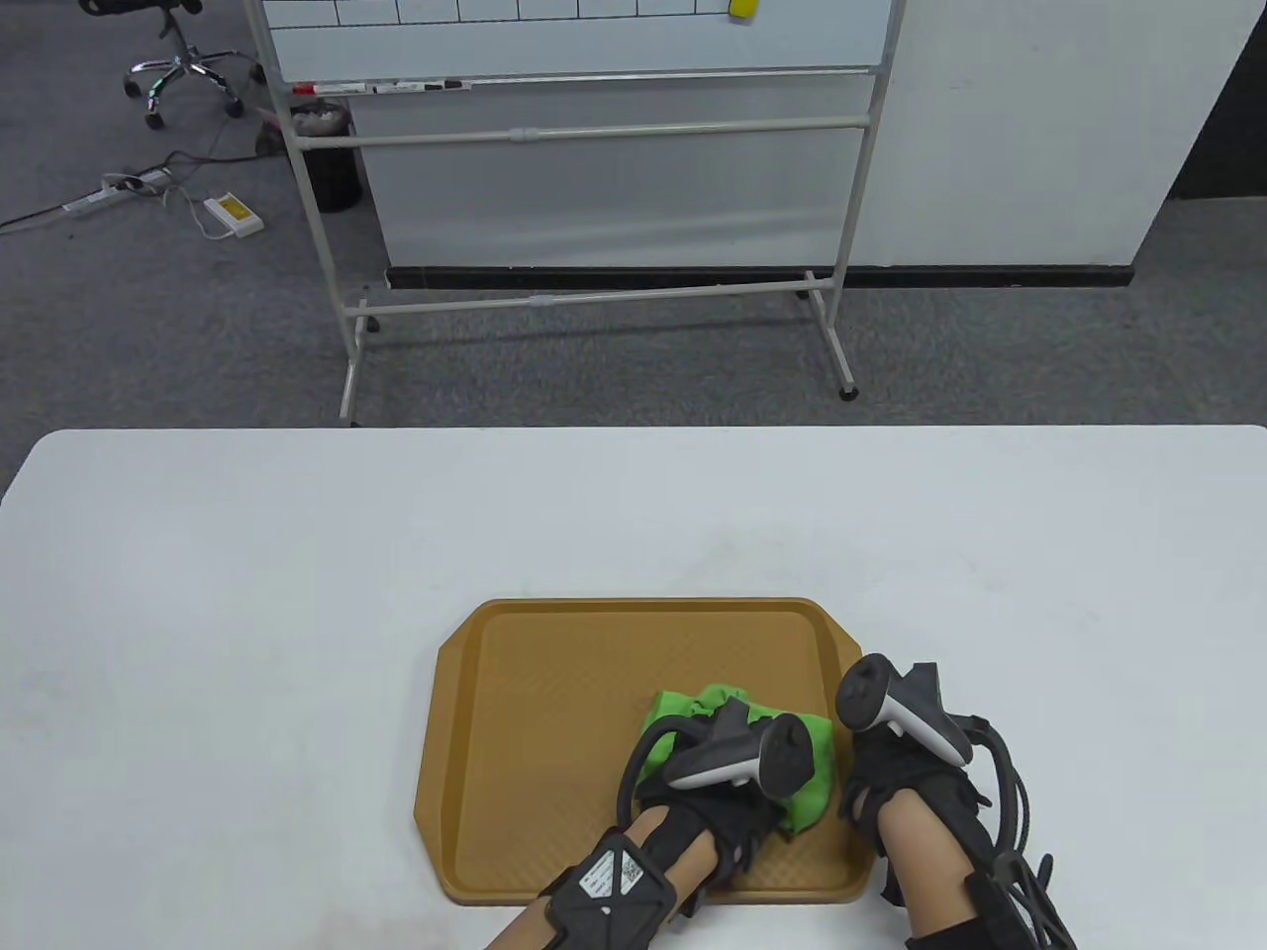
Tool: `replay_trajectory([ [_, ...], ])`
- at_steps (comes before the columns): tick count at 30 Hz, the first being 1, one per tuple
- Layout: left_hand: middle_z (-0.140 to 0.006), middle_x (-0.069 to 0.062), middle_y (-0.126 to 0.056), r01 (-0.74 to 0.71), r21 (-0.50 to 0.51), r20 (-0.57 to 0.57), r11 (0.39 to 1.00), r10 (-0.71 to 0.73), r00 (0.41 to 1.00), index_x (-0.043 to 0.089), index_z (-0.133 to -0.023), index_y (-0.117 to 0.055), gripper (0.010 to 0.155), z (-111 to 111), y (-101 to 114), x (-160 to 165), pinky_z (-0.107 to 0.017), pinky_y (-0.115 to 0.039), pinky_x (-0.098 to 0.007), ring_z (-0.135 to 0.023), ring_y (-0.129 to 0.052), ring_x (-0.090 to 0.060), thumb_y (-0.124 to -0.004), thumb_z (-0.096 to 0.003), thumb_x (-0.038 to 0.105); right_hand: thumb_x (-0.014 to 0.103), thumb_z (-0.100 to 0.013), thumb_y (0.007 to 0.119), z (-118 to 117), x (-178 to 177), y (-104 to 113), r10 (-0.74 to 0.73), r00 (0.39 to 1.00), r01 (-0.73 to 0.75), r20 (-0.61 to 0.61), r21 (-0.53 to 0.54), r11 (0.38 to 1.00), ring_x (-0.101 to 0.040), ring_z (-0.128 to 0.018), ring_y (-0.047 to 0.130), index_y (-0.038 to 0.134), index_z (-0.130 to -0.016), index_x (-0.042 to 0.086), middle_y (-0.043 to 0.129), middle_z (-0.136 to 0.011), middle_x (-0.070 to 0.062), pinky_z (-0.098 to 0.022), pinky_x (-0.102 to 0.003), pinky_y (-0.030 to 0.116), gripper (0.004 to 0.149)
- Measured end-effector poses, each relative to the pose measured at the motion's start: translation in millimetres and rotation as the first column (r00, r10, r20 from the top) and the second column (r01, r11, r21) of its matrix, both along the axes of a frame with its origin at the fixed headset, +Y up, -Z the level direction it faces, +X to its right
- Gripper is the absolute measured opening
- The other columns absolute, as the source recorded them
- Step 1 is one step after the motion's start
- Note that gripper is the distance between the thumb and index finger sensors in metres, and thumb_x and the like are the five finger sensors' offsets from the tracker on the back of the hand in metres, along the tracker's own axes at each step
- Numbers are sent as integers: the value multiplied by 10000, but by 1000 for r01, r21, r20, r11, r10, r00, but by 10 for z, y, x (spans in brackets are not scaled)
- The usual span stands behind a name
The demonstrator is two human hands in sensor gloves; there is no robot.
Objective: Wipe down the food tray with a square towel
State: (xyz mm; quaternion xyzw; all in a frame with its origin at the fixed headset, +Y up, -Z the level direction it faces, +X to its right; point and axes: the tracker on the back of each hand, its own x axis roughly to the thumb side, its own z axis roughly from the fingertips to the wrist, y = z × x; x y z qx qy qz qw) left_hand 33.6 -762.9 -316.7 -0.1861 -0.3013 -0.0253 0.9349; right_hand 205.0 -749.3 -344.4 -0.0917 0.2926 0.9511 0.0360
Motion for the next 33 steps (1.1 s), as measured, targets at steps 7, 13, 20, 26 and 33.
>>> replay_trajectory([
  [7, -1177, -12, -434, 108, 71, 35, 992, -111, 993, 435, -1051, -482, 568, 374, 48, -616, -725, -466, -609, -1006, -488, -460, -693, -525, 472, 360, -411, 866, -4, 65, -5, -53, 999, 53, 13, -2, 999, -276, -450, 1066, 265, -990, 179, 931, -807, -99, -384, -476, 857, 853],
  [13, -1173, -40, -477, 132, 75, -116, 988, -123, 986, 403, -1029, -538, 539, 338, 68, -1188, -737, -441, -624, -1005, -528, -465, -723, -525, 450, 358, -411, 866, 3, 57, 4, -43, 999, 43, 25, -2, 999, -274, -454, 1065, 266, -991, 187, 931, -810, -97, -386, -475, 857, 852],
  [20, -1177, -54, -571, 333, 114, -301, 936, -287, 909, 359, -1022, -555, 535, 54, 94, -1439, -744, -428, -621, -1035, -614, -453, -726, -520, 429, 356, -405, 872, 3, 57, 8, -34, 999, 34, 29, 0, 999, -274, -452, 1066, 272, -991, 193, 935, -810, -92, -386, -474, 858, 855],
  [26, -1202, -56, -463, 221, 52, -421, 974, -179, 889, 366, -1034, -505, 535, -329, 29, -1311, -739, -431, -631, -1068, -468, -473, -692, -534, 404, 333, -395, 859, 5, -1, 10, 7, 1000, -7, 21, 1, 1000, -279, -453, 1064, 271, -990, 189, 934, -815, -100, -385, -476, 857, 849],
  [33, -1218, 1, -391, 152, -33, -456, 988, -151, 877, 382, -1049, -482, 534, -679, 34, -838, -736, -432, -645, -1065, -423, -506, -667, -549, 400, 335, -395, 866, 2, -10, 12, 14, 1000, -14, 19, 0, 1000, -283, -445, 1065, 273, -987, 182, 937, -808, -114, -381, -479, 857, 851],
])
